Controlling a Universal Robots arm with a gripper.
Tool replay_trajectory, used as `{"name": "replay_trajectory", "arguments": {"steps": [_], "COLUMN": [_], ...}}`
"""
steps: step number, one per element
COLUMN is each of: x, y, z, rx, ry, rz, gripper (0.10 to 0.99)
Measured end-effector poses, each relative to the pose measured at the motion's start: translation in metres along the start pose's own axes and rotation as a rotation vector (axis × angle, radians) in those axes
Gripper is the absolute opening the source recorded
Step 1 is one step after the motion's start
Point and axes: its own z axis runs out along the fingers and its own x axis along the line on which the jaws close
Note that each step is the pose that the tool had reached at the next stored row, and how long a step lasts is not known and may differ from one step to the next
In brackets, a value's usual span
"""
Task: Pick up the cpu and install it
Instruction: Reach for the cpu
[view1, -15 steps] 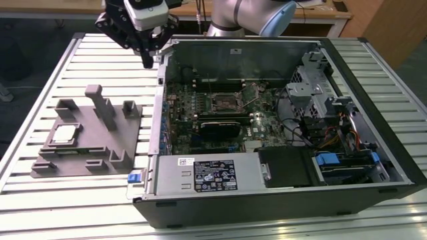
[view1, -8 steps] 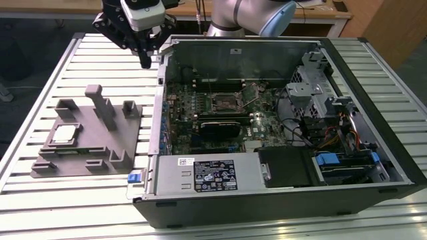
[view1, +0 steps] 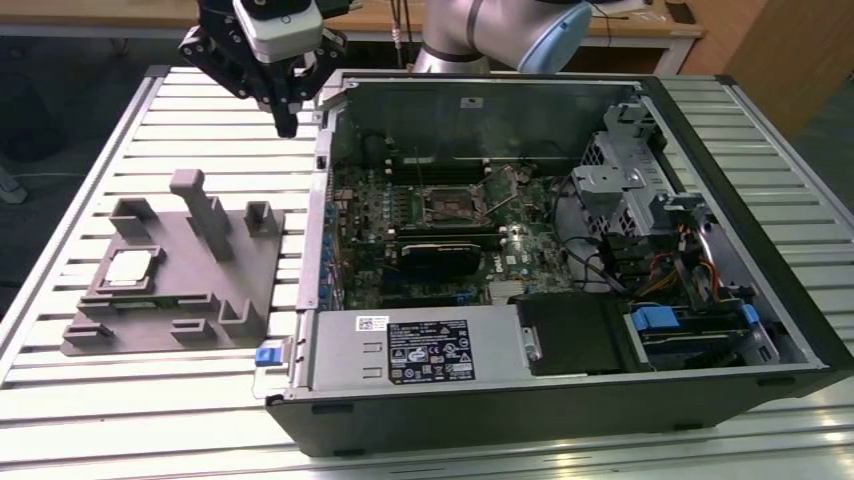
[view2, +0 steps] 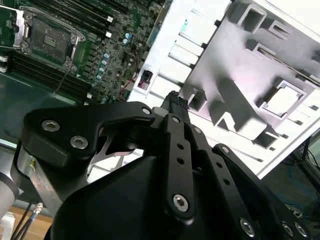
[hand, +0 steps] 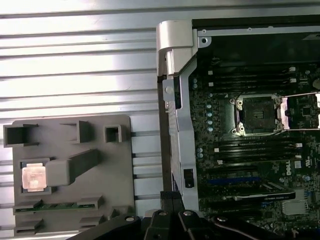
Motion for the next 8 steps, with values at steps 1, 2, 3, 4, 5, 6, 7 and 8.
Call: {"name": "replay_trajectory", "arguments": {"steps": [1, 2, 3, 4, 5, 6, 7, 8], "x": [0.0006, 0.0012, 0.0018, 0.0025, 0.0031, 0.0037, 0.0043, 0.0048], "y": [0.0000, -0.0001, -0.0001, -0.0002, -0.0002, -0.0003, -0.0003, -0.0004], "z": [0.0000, 0.0001, 0.0001, 0.0001, 0.0002, 0.0002, 0.0002, 0.0002], "rx": [0.000, 0.000, 0.000, 0.000, 0.000, 0.000, 0.000, 0.000], "ry": [0.0000, 0.0000, 0.0000, 0.0000, 0.0000, 0.0000, 0.0000, 0.0000], "rz": [0.000, 0.000, 0.000, 0.000, 0.000, 0.000, 0.000, 0.000], "gripper": [0.106, 0.106, 0.106, 0.106, 0.106, 0.106, 0.106, 0.106]}}
